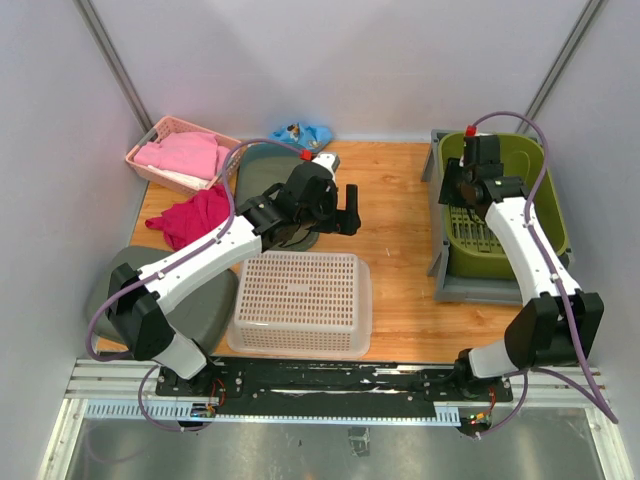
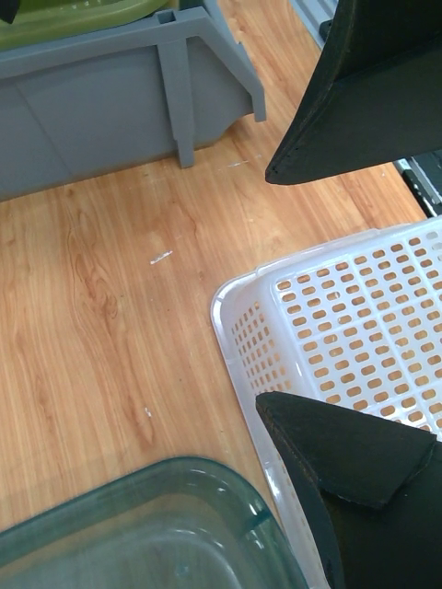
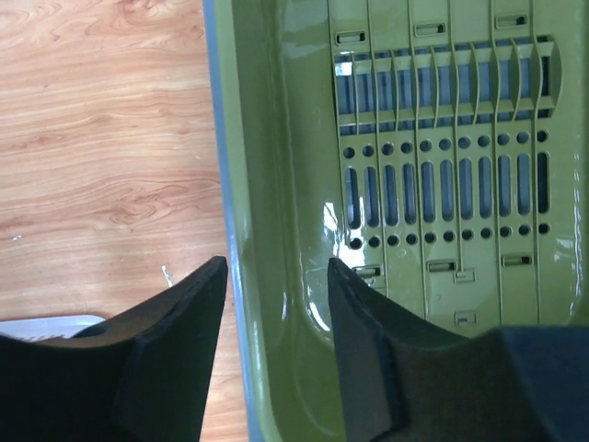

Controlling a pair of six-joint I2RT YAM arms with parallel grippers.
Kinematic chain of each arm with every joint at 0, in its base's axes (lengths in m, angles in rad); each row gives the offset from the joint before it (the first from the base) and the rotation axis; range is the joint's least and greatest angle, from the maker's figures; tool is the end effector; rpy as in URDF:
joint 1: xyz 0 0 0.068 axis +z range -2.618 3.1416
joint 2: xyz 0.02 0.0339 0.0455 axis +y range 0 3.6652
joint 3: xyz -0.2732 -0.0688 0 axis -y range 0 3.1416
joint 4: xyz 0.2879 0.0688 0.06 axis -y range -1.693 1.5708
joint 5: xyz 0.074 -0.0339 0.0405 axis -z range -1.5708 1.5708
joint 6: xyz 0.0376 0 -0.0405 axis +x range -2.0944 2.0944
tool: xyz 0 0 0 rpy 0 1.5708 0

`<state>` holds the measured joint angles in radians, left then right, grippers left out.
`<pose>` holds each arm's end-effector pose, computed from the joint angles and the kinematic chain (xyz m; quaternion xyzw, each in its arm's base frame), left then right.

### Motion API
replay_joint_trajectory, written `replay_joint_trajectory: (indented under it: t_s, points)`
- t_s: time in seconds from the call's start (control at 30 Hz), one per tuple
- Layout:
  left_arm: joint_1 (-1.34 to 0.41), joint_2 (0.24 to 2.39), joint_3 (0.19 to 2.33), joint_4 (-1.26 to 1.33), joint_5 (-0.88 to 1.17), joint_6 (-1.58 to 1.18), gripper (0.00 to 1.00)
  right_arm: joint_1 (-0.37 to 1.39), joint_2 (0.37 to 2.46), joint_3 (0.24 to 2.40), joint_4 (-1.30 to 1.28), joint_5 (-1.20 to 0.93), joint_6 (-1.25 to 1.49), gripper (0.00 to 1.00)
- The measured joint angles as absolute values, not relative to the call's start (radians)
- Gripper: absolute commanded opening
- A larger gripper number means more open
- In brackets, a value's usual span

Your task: Turn the large container upside down

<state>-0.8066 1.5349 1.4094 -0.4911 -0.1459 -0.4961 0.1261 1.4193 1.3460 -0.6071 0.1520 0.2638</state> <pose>0.2766 -0.2807 0.3457 0.1039 0.8805 -0.2262 0.4035 0.3546 0.0392 0.3524 0.0945 0.8955 0.0160 0.4345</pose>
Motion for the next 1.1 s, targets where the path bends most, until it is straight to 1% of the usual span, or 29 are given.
replay_joint_trajectory:
  t_s: [0.03, 0.1, 0.23, 0.37, 0.47, 0.57, 0.73, 0.8, 0.83, 0.87, 0.93, 1.0, 1.03, 1.1]
  points:
    - [-0.807, 1.535, 1.409, -0.491, -0.143, -0.496, 0.99, 0.116, 1.432, 1.352, -0.605, 0.139, 0.26, 0.44]
    - [-0.807, 1.535, 1.409, -0.492, -0.139, -0.494, 0.99, 0.084, 1.461, 1.365, -0.596, 0.092, 0.262, 0.43]
    - [-0.807, 1.535, 1.409, -0.491, -0.135, -0.494, 0.99, 0.042, 1.511, 1.384, -0.572, 0.007, 0.265, 0.43]
    - [-0.807, 1.535, 1.409, -0.491, -0.133, -0.494, 0.99, 0.037, 1.53, 1.391, -0.566, -0.054, 0.265, 0.45]
    - [-0.807, 1.535, 1.409, -0.491, -0.132, -0.494, 0.99, 0.037, 1.523, 1.382, -0.551, -0.086, 0.266, 0.43]
    - [-0.807, 1.535, 1.409, -0.489, -0.128, -0.494, 0.99, 0.037, 1.502, 1.351, -0.528, -0.098, 0.267, 0.33]
    - [-0.808, 1.535, 1.409, -0.487, -0.117, -0.494, 0.99, 0.037, 1.505, 1.345, -0.517, -0.098, 0.271, 0.12]
    - [-0.809, 1.535, 1.409, -0.487, -0.117, -0.494, 0.99, 0.037, 1.509, 1.345, -0.516, -0.093, 0.27, 0.09]
    - [-0.809, 1.535, 1.409, -0.487, -0.116, -0.495, 0.99, 0.037, 1.509, 1.345, -0.516, -0.087, 0.269, 0.1]
    - [-0.809, 1.535, 1.409, -0.487, -0.116, -0.495, 0.99, 0.037, 1.509, 1.345, -0.516, -0.084, 0.268, 0.13]
    - [-0.809, 1.535, 1.409, -0.487, -0.117, -0.496, 0.99, 0.037, 1.507, 1.345, -0.516, -0.081, 0.267, 0.22]
    - [-0.809, 1.535, 1.409, -0.487, -0.114, -0.498, 0.99, 0.037, 1.505, 1.345, -0.519, -0.078, 0.266, 0.28]
    - [-0.809, 1.535, 1.409, -0.487, -0.112, -0.498, 0.99, 0.037, 1.503, 1.345, -0.522, -0.073, 0.264, 0.34]
    - [-0.809, 1.535, 1.409, -0.487, -0.11, -0.498, 0.99, 0.037, 1.497, 1.345, -0.524, -0.059, 0.263, 0.41]
